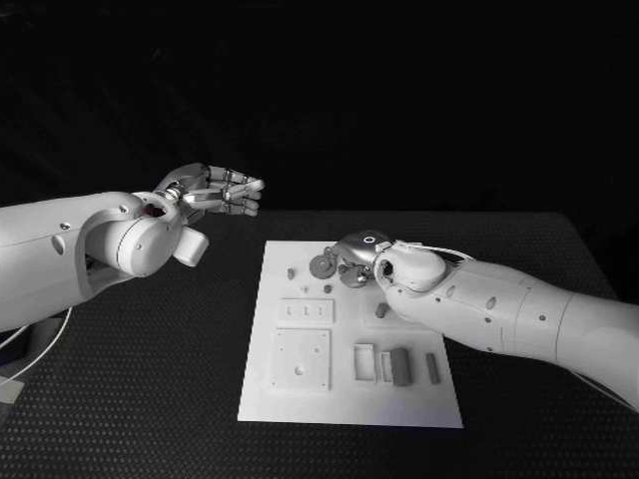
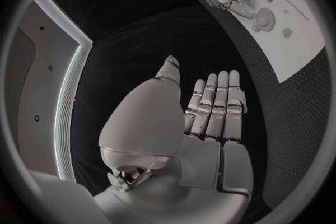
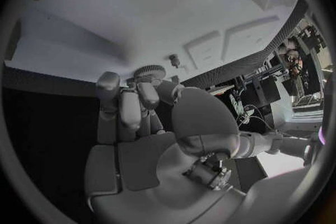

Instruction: Assemble the parts on the task board

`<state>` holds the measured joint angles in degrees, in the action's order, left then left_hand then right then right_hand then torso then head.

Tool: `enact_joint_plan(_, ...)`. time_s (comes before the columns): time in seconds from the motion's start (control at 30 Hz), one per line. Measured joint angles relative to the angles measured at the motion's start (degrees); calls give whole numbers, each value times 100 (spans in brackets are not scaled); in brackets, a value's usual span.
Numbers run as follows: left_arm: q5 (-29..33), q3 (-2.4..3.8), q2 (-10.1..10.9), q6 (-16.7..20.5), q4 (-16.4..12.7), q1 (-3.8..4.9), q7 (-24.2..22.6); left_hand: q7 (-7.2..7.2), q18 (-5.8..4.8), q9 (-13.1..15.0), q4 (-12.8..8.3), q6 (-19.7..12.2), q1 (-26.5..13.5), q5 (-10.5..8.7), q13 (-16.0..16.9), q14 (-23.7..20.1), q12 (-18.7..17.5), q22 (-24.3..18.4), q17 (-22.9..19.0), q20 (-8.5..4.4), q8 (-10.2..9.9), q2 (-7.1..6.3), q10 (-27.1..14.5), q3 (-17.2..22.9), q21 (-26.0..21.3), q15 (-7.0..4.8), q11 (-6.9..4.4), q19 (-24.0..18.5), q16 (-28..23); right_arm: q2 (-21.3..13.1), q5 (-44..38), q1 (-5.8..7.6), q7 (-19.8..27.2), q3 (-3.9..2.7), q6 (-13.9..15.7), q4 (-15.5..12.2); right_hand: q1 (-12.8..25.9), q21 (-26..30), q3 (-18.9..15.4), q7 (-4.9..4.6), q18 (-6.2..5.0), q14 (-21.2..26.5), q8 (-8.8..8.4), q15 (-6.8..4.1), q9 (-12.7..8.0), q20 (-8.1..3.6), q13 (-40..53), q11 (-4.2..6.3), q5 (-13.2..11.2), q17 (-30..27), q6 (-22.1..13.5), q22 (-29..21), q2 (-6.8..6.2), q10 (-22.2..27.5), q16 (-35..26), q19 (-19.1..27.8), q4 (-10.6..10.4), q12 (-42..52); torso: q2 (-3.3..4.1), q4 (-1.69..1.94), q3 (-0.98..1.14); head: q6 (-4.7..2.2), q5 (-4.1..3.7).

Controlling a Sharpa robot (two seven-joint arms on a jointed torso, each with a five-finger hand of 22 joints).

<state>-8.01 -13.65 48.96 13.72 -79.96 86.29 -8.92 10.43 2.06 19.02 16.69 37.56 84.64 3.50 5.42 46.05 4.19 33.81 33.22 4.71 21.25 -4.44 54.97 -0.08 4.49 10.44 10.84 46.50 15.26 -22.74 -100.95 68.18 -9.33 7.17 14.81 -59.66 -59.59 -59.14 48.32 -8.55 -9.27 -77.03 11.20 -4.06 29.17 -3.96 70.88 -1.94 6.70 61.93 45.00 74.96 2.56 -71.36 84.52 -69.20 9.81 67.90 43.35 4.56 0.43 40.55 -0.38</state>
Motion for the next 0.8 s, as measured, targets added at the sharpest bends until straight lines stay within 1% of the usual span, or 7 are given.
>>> enact_joint_plan(0.2, 0, -1, 29, 3, -19, 0, 1, 0, 0, 0, 0, 0, 0, 0, 0, 0, 0, 0, -1, 0, 0, 0, 0, 0, 0, 0, 0, 0, 0, -178, -30, 45, -42, -12, 48, -211, 19, 0, 7, 2, 0, 0, 27, 0, 0, 0, -7, 0, 0, 0, 17, 0, -19, 0, 0, 0, 40, 0, -1, -13, 3, -12, 5)
enact_joint_plan(0.33, 0, -1, 36, 4, -20, 0, 1, 0, 0, 0, 0, 0, 0, 0, 0, 0, 0, 0, -1, 0, 0, 0, 0, 0, 0, 0, 0, 0, 0, -419, -44, 151, -80, -103, 147, -491, 54, 0, 15, -4, 0, 0, 47, 0, -1, -1, -36, 0, -4, -16, 37, 0, -87, 0, 0, -2, 146, 0, -5, -25, 4, -35, -9)
enact_joint_plan(0.47, 0, -1, 22, 4, 53, -2, 1, 0, 0, 0, 0, 0, 0, 0, 1, 0, 0, 0, -1, 0, 0, 0, 0, 0, 0, 0, 0, 0, 0, -752, -17, 253, -95, -269, 319, -926, 55, 0, -16, -6, 0, 0, 84, 0, -9, -21, -92, -4, -4, -72, 56, 0, -463, 4, 0, -41, 222, -13, -16, -36, 4, -61, -27)
enact_joint_plan(0.5, 0, -1, 18, 5, 73, -2, 0, 0, 0, 0, 0, 0, 0, 0, 0, 0, 0, 1, -1, 0, 0, 0, 0, 0, 0, 0, 0, 0, 0, -828, 0, 270, -95, -301, 364, -1020, 48, 0, -16, 1, 0, 20, 116, 20, -9, -21, -130, -32, -4, -112, 87, 0, -559, 32, -12, -41, 222, -62, -20, -39, 6, -67, -28)
enact_joint_plan(0.6, -1, -7, -1, 5, 135, -6, -4, 0, 0, 0, 0, 0, 0, 0, 1, 0, 0, 1, -2, 0, 0, 0, 0, 0, 0, 0, 0, 0, 0, -1092, 77, 316, -88, -410, 508, -1302, -3, 0, -16, 3, 3, 42, 147, 41, -4, -21, -242, -50, -4, -246, 122, 0, -811, 155, -69, -41, 222, -194, -41, -63, 15, -83, -23)
enact_joint_plan(0.7, -1, -8, -43, 4, 204, -13, -9, 0, 0, 0, 0, 0, 0, 0, 1, 0, 0, 1, -1, 0, 0, 0, 0, 0, 0, 0, 0, 0, 0, -1365, 205, 378, -58, -436, 600, -1504, -2, 34, -129, 3, 7, 124, 148, 39, -5, -20, -366, -41, -6, -406, 122, 0, -1093, 252, -145, -40, 178, -335, -71, -93, 26, -99, -14)
enact_joint_plan(0.8, -1, -6, -68, 2, 279, -70, -19, 0, 0, 0, 0, 0, 0, 0, 1, 0, 0, 1, 4, 0, 0, 0, 0, 0, 0, 0, 0, 0, 0, -1629, 424, 419, 40, -437, 638, -1603, -13, 94, -333, 3, 9, 265, 173, 46, -5, -1, -449, -54, -27, -617, 122, 0, -1224, 344, -257, 10, 177, -430, -105, -133, 37, -110, -6)
